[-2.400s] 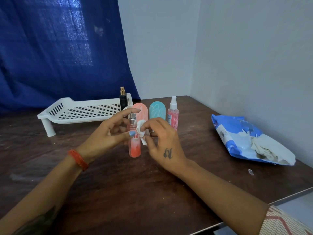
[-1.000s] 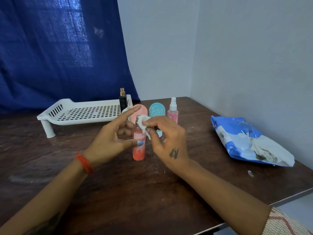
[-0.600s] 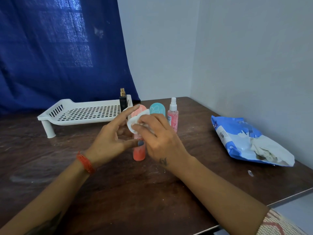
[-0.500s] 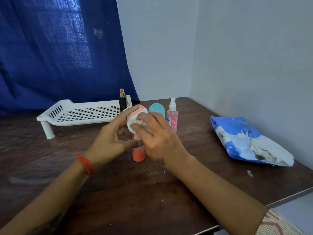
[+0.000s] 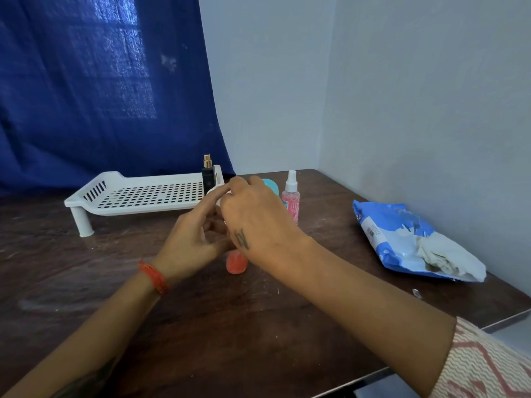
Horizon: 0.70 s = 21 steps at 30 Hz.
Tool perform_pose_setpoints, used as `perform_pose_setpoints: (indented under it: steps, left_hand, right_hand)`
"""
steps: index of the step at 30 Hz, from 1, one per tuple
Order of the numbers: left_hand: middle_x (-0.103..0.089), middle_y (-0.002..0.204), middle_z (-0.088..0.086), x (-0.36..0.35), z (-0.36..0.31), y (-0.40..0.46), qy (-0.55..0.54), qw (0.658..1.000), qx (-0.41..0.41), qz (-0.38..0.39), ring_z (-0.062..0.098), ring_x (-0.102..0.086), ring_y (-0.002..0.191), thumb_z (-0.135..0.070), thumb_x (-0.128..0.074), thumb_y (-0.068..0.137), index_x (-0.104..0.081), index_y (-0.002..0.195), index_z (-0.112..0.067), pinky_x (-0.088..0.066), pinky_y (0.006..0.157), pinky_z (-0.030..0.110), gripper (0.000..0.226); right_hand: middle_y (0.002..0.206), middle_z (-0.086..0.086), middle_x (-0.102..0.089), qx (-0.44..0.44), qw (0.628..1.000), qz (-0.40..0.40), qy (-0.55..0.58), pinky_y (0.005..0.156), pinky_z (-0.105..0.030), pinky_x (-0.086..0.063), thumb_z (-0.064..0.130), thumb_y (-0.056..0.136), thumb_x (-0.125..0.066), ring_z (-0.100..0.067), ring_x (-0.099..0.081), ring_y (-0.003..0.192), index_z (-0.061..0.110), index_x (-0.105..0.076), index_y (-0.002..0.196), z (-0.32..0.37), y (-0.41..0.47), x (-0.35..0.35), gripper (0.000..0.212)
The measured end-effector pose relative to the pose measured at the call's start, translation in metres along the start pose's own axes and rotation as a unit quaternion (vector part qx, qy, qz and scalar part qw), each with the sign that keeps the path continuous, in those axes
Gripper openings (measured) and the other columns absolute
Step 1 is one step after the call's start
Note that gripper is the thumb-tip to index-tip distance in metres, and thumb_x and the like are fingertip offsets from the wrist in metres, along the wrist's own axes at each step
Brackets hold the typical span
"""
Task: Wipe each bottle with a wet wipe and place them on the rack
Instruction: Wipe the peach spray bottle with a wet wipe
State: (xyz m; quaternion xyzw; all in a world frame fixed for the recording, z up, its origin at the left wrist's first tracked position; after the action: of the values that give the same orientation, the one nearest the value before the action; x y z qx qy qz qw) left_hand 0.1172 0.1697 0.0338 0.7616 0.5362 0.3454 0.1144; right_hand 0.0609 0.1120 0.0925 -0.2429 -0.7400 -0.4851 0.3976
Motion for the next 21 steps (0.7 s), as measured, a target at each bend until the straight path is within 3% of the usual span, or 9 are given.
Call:
perform_pose_setpoints:
  steps: [2, 4, 8, 11, 13, 15, 17, 19, 21]
  left_hand:
    - [-0.066, 0.098, -0.012, 0.000, -0.002, 0.000, 0.013, 1.000, 0.001, -0.004, 0.004, -0.064, 0.090, -0.033, -0.072, 0.055, -0.044, 0.124, -0.043, -0.051, 0.072, 0.013, 0.075]
    - [-0.066, 0.093, -0.015, -0.001, -0.005, -0.001, 0.020, 1.000, 0.003, -0.006, -0.001, -0.063, 0.086, -0.042, -0.069, 0.052, -0.045, 0.113, -0.043, -0.051, 0.069, 0.011, 0.066]
    - [-0.065, 0.103, 0.005, 0.001, 0.002, 0.000, 0.040, 0.999, 0.016, -0.012, 0.017, -0.066, 0.091, -0.028, -0.076, 0.062, -0.041, 0.132, -0.033, -0.057, 0.080, 0.036, 0.079]
    - [-0.063, 0.099, 0.006, 0.001, 0.003, 0.001, 0.049, 0.999, 0.019, -0.005, 0.020, -0.067, 0.086, -0.010, -0.081, 0.069, -0.032, 0.137, -0.045, -0.057, 0.080, 0.041, 0.091]
    - [-0.060, 0.095, 0.005, 0.002, 0.002, 0.001, 0.052, 0.998, 0.021, -0.008, 0.022, -0.066, 0.083, -0.004, -0.080, 0.069, -0.029, 0.132, -0.055, -0.057, 0.080, 0.038, 0.095]
    - [-0.058, 0.094, 0.006, 0.002, 0.001, 0.000, 0.049, 0.998, 0.025, -0.008, 0.026, -0.065, 0.084, -0.002, -0.079, 0.069, -0.027, 0.132, -0.055, -0.057, 0.080, 0.037, 0.097]
    - [-0.058, 0.095, 0.006, 0.002, 0.001, 0.000, 0.044, 0.999, 0.027, -0.006, 0.027, -0.065, 0.085, -0.002, -0.078, 0.070, -0.026, 0.131, -0.056, -0.058, 0.079, 0.034, 0.097]
    - [-0.057, 0.095, 0.005, 0.002, 0.001, 0.000, 0.041, 0.999, 0.028, -0.005, 0.026, -0.065, 0.085, -0.002, -0.078, 0.070, -0.025, 0.134, -0.053, -0.058, 0.077, 0.030, 0.097]
    - [-0.057, 0.094, 0.003, 0.001, 0.000, 0.000, 0.042, 0.999, 0.029, -0.003, 0.024, -0.065, 0.084, -0.002, -0.078, 0.070, -0.025, 0.136, -0.050, -0.057, 0.075, 0.027, 0.097]
  right_hand:
    - [0.123, -0.011, -0.049, -0.018, 1.000, 0.012, 0.011, 0.087, -0.027, -0.041, 0.015, 0.093, -0.050, -0.022, -0.047, 0.110, 0.008, -0.051, 0.127, 0.000, 0.005, 0.002, 0.034]
    - [0.121, -0.011, -0.050, -0.039, 0.999, 0.023, 0.022, 0.087, -0.026, -0.041, 0.017, 0.094, -0.050, -0.021, -0.050, 0.109, 0.010, -0.052, 0.127, -0.001, 0.009, 0.004, 0.034]
    - [0.109, -0.008, -0.056, -0.084, 0.995, 0.022, 0.052, 0.068, -0.019, -0.033, 0.020, 0.094, -0.051, -0.018, -0.052, 0.090, 0.009, -0.056, 0.119, -0.011, 0.017, 0.007, 0.028]
    - [0.069, -0.001, -0.050, -0.138, 0.987, 0.007, 0.087, 0.049, -0.020, -0.028, 0.015, 0.091, -0.052, -0.013, -0.042, 0.067, 0.011, -0.061, 0.085, -0.028, 0.020, 0.007, 0.011]
    - [0.061, -0.003, -0.051, -0.211, 0.960, 0.000, 0.182, 0.048, -0.022, -0.034, 0.009, 0.088, -0.053, -0.016, -0.049, 0.061, 0.006, -0.059, 0.068, -0.050, 0.019, -0.001, 0.021]
    - [0.076, -0.011, -0.067, -0.270, 0.921, 0.005, 0.281, 0.058, -0.026, -0.048, 0.005, 0.085, -0.052, -0.023, -0.063, 0.072, 0.000, -0.069, 0.078, -0.069, 0.013, -0.013, 0.019]
    - [0.088, -0.013, -0.071, -0.312, 0.881, 0.043, 0.353, 0.066, -0.030, -0.055, 0.000, 0.085, -0.053, -0.024, -0.068, 0.078, -0.001, -0.071, 0.085, -0.081, 0.003, -0.026, 0.017]
    - [0.089, -0.010, -0.070, -0.340, 0.831, 0.085, 0.431, 0.060, -0.024, -0.056, -0.003, 0.085, -0.058, -0.019, -0.067, 0.069, 0.001, -0.071, 0.086, -0.086, -0.007, -0.038, 0.013]
    - [0.087, -0.009, -0.070, -0.355, 0.788, 0.054, 0.501, 0.055, -0.018, -0.054, -0.002, 0.086, -0.059, -0.013, -0.064, 0.064, 0.001, -0.071, 0.089, -0.090, -0.011, -0.038, 0.012]
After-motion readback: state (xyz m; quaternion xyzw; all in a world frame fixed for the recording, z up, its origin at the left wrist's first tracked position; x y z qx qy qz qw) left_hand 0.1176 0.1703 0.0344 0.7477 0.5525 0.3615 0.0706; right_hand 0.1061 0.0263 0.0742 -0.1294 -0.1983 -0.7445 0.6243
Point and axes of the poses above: each hand's wrist, its own y-axis towards the middle knuckle, its own x-axis out of the back of the hand, z = x × y, the point moved 8 cm from there along y, towards the middle knuckle
